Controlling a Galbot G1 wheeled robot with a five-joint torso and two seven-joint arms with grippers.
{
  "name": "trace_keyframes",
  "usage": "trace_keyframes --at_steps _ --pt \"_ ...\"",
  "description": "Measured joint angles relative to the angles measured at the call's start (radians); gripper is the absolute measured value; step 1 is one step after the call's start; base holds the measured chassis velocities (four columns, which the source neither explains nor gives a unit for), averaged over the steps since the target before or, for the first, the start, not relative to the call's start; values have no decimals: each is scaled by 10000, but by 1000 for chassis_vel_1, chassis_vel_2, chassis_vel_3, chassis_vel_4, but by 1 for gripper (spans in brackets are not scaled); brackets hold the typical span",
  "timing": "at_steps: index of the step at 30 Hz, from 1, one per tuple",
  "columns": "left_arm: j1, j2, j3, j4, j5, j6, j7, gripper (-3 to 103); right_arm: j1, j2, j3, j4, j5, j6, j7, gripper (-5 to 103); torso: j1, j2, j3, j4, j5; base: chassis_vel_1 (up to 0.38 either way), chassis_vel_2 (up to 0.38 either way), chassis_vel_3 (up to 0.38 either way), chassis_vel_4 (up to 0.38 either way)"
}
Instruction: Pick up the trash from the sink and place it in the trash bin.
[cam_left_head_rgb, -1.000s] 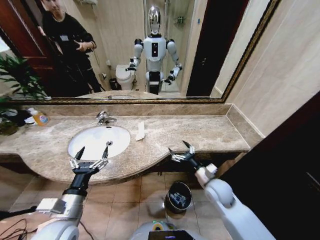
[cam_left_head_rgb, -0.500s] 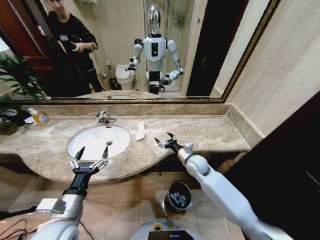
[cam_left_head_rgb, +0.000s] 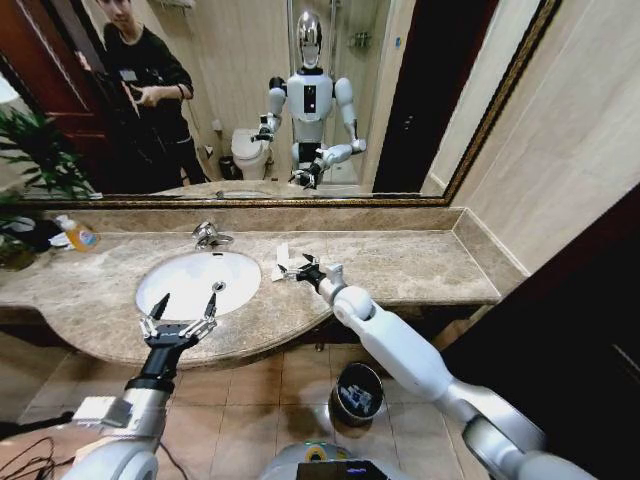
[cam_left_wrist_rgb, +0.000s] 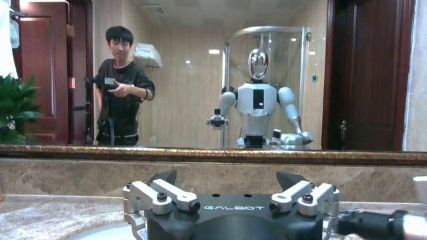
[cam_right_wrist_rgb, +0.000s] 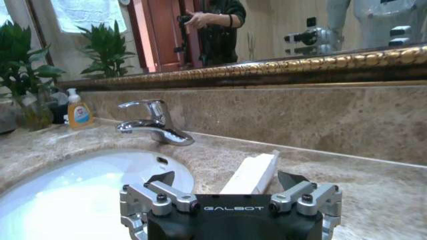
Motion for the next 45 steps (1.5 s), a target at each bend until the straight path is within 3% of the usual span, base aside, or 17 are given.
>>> trace_keyframes --at_steps 13,28,37,44,45 --pt "0 0 0 0 0 0 0 100 525 1108 -113 -1478 -291 22 371 100 -1 0 -1 -1 2 0 0 0 0" --pt "0 0 0 0 0 0 0 100 679 1246 -148 -2112 -289 -41 463 102 -1 0 -1 0 3 0 0 0 0" --pt "0 0 0 0 0 0 0 100 531 1104 12 -2134 -558 -26 453 79 -1 2 -1 -1 4 0 0 0 0" --pt "0 0 0 0 0 0 1 100 515 1153 16 -2190 -580 8 447 46 -1 2 -1 -1 4 0 0 0 0" --pt "0 0 0 0 0 0 1 100 515 1153 16 -2190 -580 8 447 46 -1 2 -1 -1 4 0 0 0 0"
